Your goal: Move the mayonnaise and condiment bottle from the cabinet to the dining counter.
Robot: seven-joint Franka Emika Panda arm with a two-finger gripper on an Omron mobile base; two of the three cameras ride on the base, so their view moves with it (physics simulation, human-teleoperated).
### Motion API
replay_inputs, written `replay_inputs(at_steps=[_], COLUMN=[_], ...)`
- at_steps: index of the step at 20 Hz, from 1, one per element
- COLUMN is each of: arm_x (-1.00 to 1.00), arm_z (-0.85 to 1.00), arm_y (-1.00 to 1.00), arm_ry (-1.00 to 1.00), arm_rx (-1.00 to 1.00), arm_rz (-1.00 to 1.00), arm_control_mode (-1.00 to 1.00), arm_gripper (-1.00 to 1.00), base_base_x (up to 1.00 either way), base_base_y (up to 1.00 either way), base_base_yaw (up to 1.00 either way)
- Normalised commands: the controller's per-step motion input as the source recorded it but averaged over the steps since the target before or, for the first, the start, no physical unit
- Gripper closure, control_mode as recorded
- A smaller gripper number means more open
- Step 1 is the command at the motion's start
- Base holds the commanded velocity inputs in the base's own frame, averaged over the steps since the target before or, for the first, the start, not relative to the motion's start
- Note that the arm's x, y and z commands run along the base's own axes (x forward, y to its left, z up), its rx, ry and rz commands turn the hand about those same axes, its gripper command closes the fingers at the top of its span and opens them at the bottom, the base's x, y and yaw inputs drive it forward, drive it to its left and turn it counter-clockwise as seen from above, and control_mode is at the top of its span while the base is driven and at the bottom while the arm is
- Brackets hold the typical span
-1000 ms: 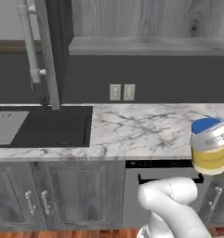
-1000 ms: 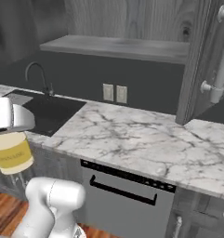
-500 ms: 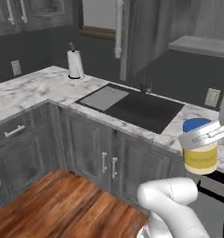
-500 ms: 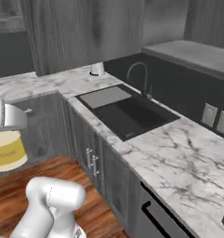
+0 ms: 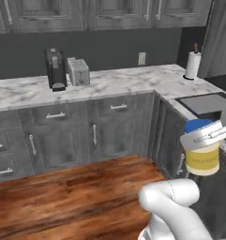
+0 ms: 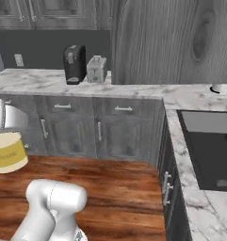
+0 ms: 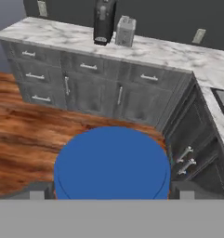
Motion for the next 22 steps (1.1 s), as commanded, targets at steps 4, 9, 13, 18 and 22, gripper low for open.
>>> replay_inputs(at_steps=[4, 9, 13, 18, 22], arm_x=[0.00, 0.00, 0.00, 0.00, 0.00], arm_z=[0.00, 0.00, 0.00, 0.00, 0.00], arm_y=[0.00, 0.00, 0.00, 0.00, 0.00], arm_ry=[0.00, 0.00, 0.00, 0.00, 0.00], arm_rx=[0.00, 0.00, 0.00, 0.00, 0.00], arm_rz=[0.00, 0.00, 0.00, 0.00, 0.00], arm_control_mode=[1.00, 1.00, 1.00, 1.00, 1.00], arm_gripper=[1.00, 1.00, 1.00, 1.00, 1.00], base_base_x=[-0.02, -0.02, -0.01, 0.00, 0.02], base_base_y=[0.02, 0.01, 0.02, 0.06, 0.10], base_base_yaw=[1.00, 1.00, 1.00, 1.00, 0.96])
